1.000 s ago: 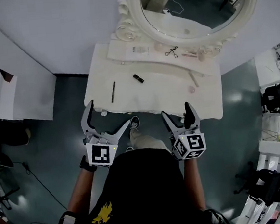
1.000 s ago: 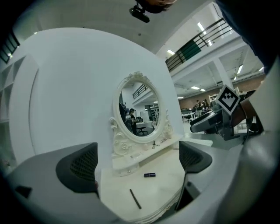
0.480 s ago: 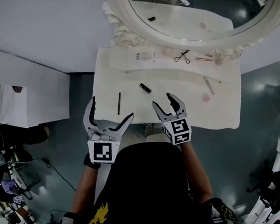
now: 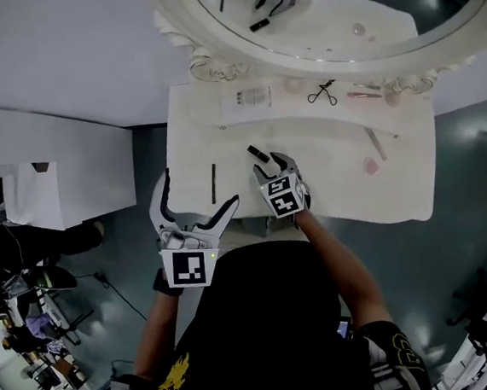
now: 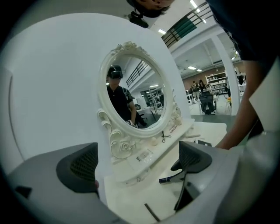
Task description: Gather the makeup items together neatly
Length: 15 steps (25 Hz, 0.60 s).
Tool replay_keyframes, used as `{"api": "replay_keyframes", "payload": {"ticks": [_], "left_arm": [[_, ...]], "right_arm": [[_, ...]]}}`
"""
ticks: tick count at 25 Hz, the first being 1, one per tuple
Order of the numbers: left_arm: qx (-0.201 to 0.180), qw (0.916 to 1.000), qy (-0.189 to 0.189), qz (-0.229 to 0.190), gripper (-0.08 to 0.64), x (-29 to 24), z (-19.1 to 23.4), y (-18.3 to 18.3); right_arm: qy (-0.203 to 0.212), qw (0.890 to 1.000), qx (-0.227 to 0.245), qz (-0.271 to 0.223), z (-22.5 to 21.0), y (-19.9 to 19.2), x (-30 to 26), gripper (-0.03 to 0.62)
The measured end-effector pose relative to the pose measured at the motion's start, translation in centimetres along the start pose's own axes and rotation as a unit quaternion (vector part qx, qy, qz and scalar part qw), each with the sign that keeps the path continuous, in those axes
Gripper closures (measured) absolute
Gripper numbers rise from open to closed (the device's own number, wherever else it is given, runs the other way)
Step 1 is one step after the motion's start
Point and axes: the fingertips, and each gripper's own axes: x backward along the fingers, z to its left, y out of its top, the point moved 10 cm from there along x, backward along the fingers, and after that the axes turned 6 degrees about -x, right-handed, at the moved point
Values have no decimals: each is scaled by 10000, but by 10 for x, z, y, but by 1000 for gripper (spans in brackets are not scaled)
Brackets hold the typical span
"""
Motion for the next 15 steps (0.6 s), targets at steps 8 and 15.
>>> {"api": "replay_keyframes", "payload": {"ticks": [8,15], "left_arm": [[362,9992,50,-187,-23,-15,9,-4],[948,9951,40,-292,-23,-27,8,-10]], "right_arm": [[-251,9986,221,414,-7,-5,-36,401],[-260,9979,367,467,-6,-1,-43,491]]}}
